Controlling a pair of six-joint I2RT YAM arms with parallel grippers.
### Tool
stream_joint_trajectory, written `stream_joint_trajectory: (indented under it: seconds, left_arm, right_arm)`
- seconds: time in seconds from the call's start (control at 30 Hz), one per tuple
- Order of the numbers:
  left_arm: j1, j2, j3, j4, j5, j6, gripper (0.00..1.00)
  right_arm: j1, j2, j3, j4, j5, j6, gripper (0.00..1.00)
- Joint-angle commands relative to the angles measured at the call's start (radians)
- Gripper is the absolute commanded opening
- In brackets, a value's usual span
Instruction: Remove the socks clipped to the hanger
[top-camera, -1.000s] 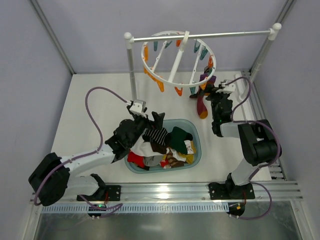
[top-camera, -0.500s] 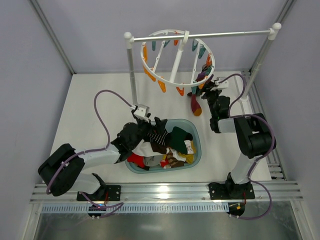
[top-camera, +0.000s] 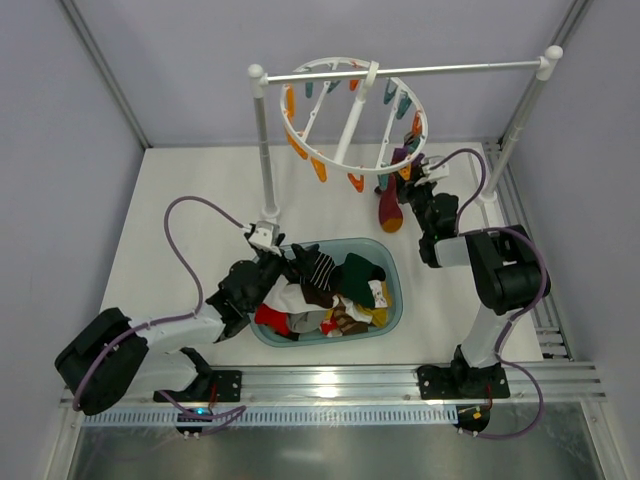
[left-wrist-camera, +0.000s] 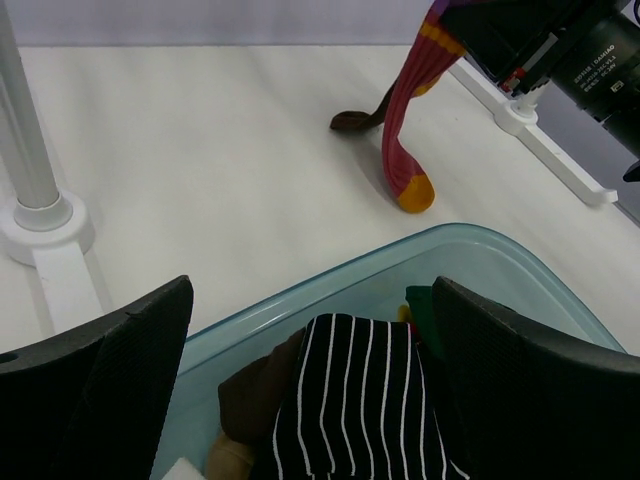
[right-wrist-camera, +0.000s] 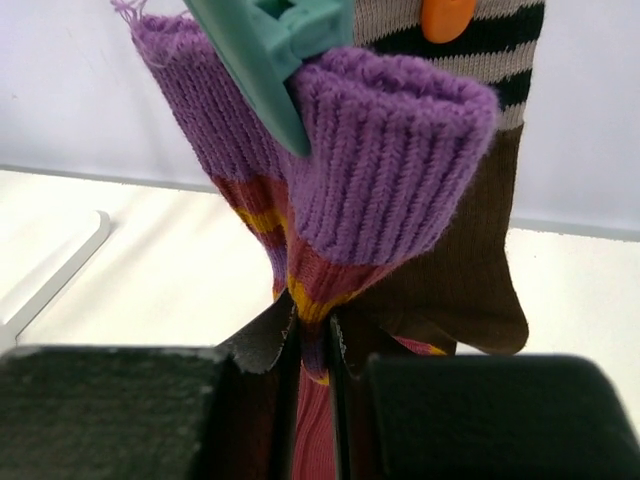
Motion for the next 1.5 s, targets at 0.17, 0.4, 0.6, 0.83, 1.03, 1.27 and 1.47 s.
stream_joint_trajectory:
  seconds: [0.17, 0.4, 0.6, 0.83, 1.03, 1.27, 1.47]
  left_arm:
    - [0.005, -0.025, -0.023, 0.081, -0.022, 0.008, 1.0]
    - [0.005, 0.012, -0.021, 0.133, 0.015, -0.006, 0.99]
    - [0.003, 0.059, -0.023, 0.208, 0.098, -0.005, 1.0]
    - [0.003, 0.177, -0.024, 0.378, 0.186, 0.006, 1.0]
    - [0.005, 0.291, -0.02, 0.572, 0.268, 0.0, 1.0]
    - [0.005, 0.423, 0.038, 0.682, 0.358, -0.058, 1.0]
    - [0.006, 0.432, 0.089, 0.682, 0.372, -0.061, 1.0]
  right_arm:
    - [-0.001, -0.051, -0.137, 0.366, -0.07, 0.031, 0.11]
    - [0.051, -0.198, -0.289, 0.38, -0.101, 0.033, 0.11]
    - [0.13, -0.316, -0.361, 0.373, -0.116, 0.004, 0.11]
    - [0.227, -0.472, -0.386, 0.232, -0.107, -0.01, 0.12]
    - [0.269, -0.624, -0.383, 0.049, -0.083, 0.019, 0.11]
    - [0.279, -0.675, -0.363, -0.066, -0.069, 0.045, 0.11]
    - [0.285, -0.701, -0.335, -0.163, -0.061, 0.07, 0.11]
